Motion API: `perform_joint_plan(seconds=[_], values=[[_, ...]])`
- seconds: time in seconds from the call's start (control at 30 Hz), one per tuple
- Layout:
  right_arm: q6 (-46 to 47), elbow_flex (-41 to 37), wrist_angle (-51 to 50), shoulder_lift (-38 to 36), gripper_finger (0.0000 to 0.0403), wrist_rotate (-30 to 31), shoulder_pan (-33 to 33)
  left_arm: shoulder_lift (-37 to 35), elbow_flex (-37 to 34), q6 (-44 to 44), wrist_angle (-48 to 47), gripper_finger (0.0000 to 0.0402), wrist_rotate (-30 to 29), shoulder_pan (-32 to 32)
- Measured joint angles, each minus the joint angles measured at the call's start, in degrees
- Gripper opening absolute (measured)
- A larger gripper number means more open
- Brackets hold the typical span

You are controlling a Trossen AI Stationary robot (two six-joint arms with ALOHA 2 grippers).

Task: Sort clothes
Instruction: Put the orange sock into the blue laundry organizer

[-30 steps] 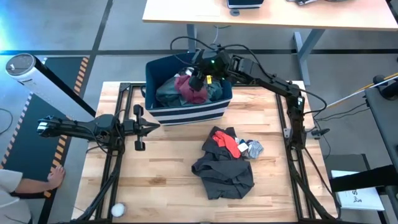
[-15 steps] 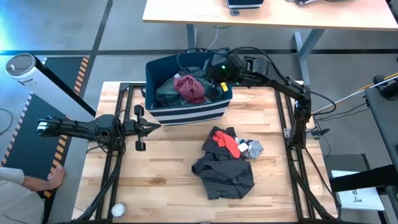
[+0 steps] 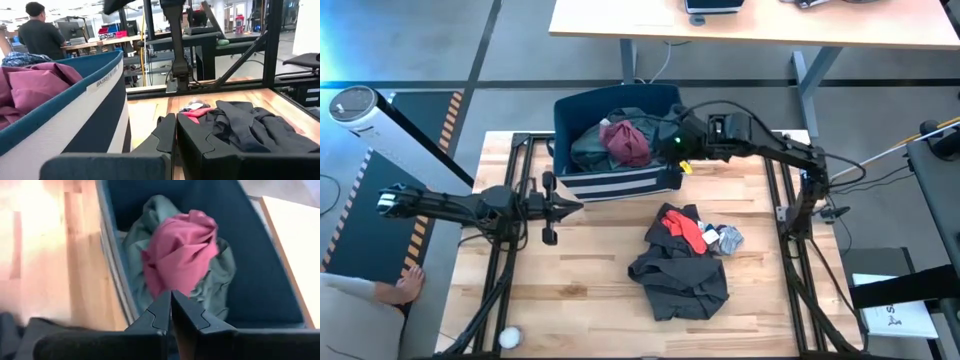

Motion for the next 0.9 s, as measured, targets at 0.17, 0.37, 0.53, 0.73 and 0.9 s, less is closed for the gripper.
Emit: perform_joint_plan(seconds=[0.17,0.37,0.53,0.73,0.9], values=[[3.1,-15.6,7.1,-8.6,0.0000,-0.2,3.1,3.6,0.0,2.0,4.5,0.0000,0.1,0.0],[8.4,-37.3,21.4,-21.8,0.0000,0.0,7.2,8.5,0.0,3.4,10.7,0.0000,0.2,0.0],[10.9,-50.8,30.6,-30.9,0.0000,1.6,10.0,12.3,3.2,4.8,9.7,0.0000,0.2,0.0],[14.5,-58.0,32.1,-37.7,0.0000,5.0,11.3,14.3,8.1,6.1,6.6,0.0000,0.1,0.0],[14.8,-61.7,35.7,-42.1,0.0000,6.5,12.1,14.2,15.1,8.6,-3.6,0.0000,-0.7,0.0]])
